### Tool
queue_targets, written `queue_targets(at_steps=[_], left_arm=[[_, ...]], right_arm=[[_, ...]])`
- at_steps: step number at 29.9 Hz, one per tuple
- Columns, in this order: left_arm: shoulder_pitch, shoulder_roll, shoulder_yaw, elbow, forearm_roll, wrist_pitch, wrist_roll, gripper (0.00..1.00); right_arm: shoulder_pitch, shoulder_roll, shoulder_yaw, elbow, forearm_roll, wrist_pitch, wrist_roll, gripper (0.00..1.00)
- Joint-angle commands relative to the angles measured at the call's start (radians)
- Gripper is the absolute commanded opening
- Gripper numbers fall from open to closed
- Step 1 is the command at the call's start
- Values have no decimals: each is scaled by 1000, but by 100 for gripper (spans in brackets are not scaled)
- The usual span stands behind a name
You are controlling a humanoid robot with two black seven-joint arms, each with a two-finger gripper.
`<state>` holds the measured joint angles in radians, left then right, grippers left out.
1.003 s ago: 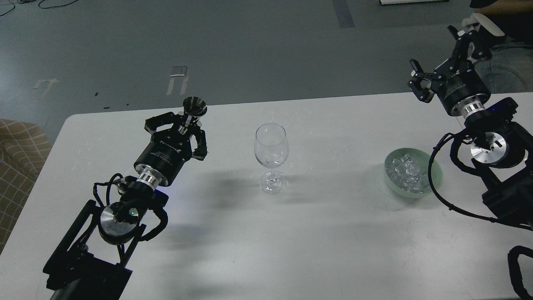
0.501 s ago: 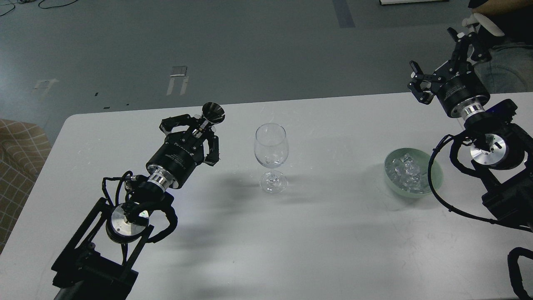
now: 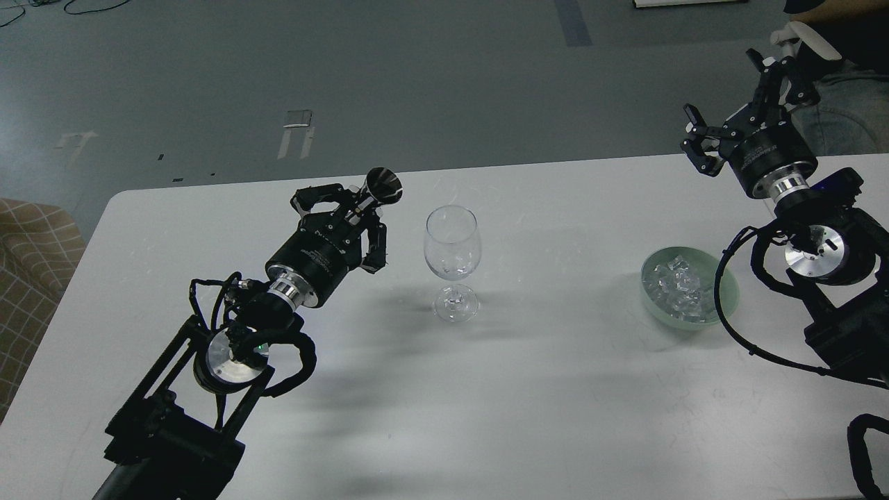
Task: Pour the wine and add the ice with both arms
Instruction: 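Carry the jigger with the left gripper to the wine glass rim, then tilt the jigger over the wine glass with the left gripper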
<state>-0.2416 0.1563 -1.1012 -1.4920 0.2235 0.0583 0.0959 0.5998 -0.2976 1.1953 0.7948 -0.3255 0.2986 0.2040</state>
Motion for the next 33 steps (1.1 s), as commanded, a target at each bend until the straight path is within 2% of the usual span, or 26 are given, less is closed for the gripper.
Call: queue_targets(at_steps=[1, 7, 33], left_arm=[[-18, -1, 3, -2, 34, 8, 2, 5], [-25, -6, 3, -2, 76, 41, 41, 5], [-54, -23, 61, -27, 238, 58, 51, 5]], right_arm=[[0, 0, 1, 0, 0, 0, 0, 100], [0, 0, 1, 0, -1, 0, 0, 100], [0, 0, 3, 0, -1, 0, 0, 100]])
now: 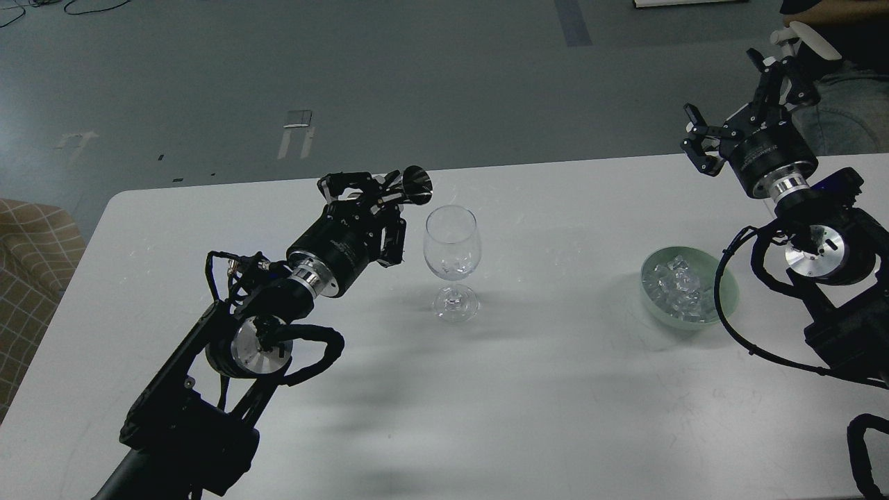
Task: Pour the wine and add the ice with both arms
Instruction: 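Tilt the jigger over the wine glass with the left gripper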
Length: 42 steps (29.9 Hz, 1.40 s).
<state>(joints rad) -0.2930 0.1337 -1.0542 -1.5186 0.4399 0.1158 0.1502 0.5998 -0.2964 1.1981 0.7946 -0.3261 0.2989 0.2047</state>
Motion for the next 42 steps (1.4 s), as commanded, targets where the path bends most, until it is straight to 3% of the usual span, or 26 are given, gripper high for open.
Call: queue_targets(at_steps=[1, 42], left_arm=[[0, -2, 16, 0, 34, 1, -3, 5], [-3, 0, 33, -28, 367, 2, -1, 5]], right_arm=[[0, 0, 0, 0, 1, 0, 1, 100], [-2, 0, -2, 0, 1, 0, 1, 100]])
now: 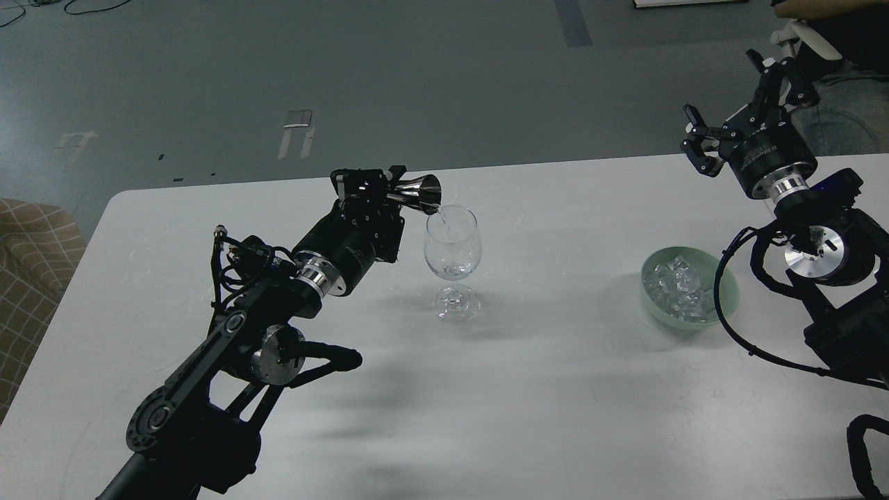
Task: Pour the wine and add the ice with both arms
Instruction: 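Tilt the jigger over the wine glass with the left gripper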
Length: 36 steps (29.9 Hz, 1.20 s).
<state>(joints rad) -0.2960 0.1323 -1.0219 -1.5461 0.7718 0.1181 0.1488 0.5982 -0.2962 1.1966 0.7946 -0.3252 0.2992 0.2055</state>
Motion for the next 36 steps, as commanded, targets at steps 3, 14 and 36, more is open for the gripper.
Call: queue_targets(at_steps=[3, 14, 36], left_arm=[[0, 0, 0, 0, 88, -2, 0, 5], [-9, 10, 2, -26, 168, -8, 18, 5], [-49, 35, 79, -69, 441, -18, 23, 6]], right_arm=[[0, 0, 1, 0, 0, 0, -1, 100], [0, -1, 1, 0, 0, -2, 0, 100], [-1, 0, 3, 0, 0, -2, 0, 100]])
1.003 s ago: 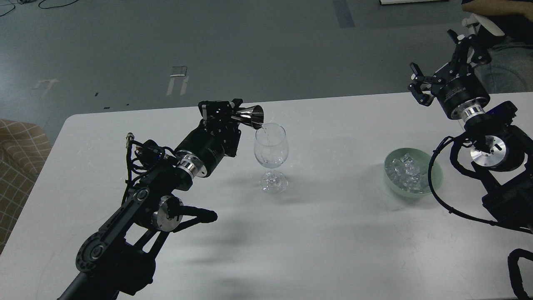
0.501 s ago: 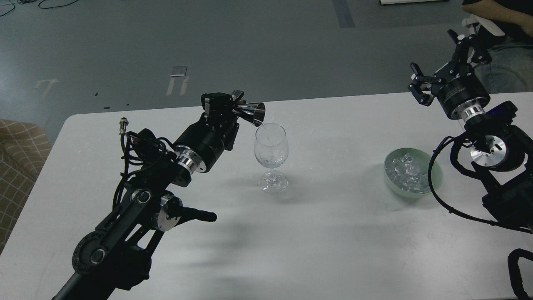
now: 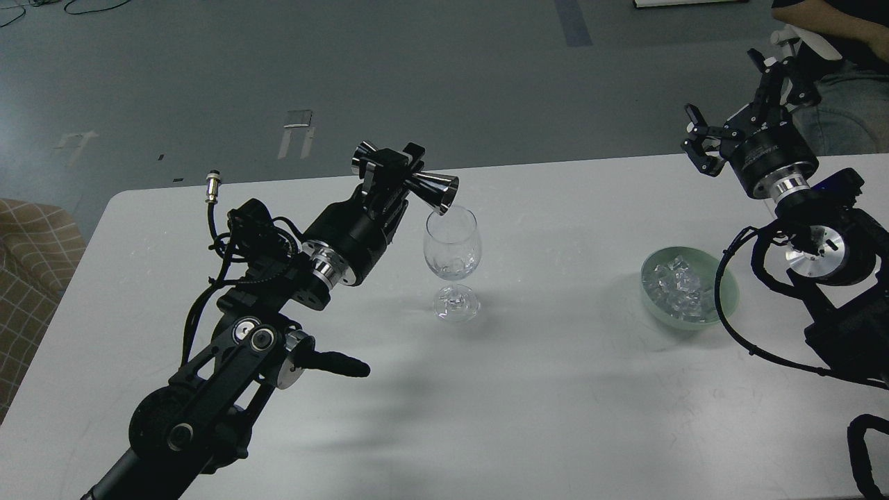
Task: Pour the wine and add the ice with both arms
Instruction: 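Tilt the jigger over the wine glass with the left gripper, then turn the jigger upright and pull the left gripper back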
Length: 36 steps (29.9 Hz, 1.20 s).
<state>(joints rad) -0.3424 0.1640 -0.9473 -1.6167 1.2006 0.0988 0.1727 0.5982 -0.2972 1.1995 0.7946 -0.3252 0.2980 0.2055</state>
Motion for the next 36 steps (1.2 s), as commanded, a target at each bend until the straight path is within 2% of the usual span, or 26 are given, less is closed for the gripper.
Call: queue_targets(at_steps=[1, 8, 13, 15, 17, 19, 22, 24, 27, 30, 36], left_arm=[[-3, 5, 4, 1, 25, 1, -1, 6], [-21, 3, -8, 0, 79, -2, 7, 7], [-50, -8, -62, -6, -59, 1, 91, 8], [-56, -12, -115, -26, -233, 5, 138, 8], [-58, -12, -151, -38, -339, 10, 168, 9], [-55, -15, -175, -51, -400, 27, 183, 9], [-44, -20, -237, -69, -560, 99, 199, 9], [-27, -20, -278, -74, -685, 148, 195, 10], [3, -31, -324, -83, -769, 171, 186, 10], [66, -81, -438, -84, -892, 190, 163, 10], [174, -103, -545, -84, -1067, 183, 56, 11]], right_arm=[[-3, 1, 0, 0, -2, 0, 0, 100], [-3, 1, 0, 0, 0, 0, 0, 100], [-3, 1, 0, 0, 0, 0, 0, 100], [-3, 0, 0, 0, 0, 0, 0, 100], [-6, 0, -1, 0, 0, 0, 0, 100], [-6, 1, 0, 0, 0, 0, 0, 100], [-6, 1, 0, 0, 0, 0, 0, 100], [-6, 1, -1, 2, 0, 0, 0, 100], [-8, 1, -1, 0, 0, 1, 0, 100], [-8, 1, -3, 0, 0, 0, 0, 100], [-9, 3, -3, 2, 0, 0, -1, 100]])
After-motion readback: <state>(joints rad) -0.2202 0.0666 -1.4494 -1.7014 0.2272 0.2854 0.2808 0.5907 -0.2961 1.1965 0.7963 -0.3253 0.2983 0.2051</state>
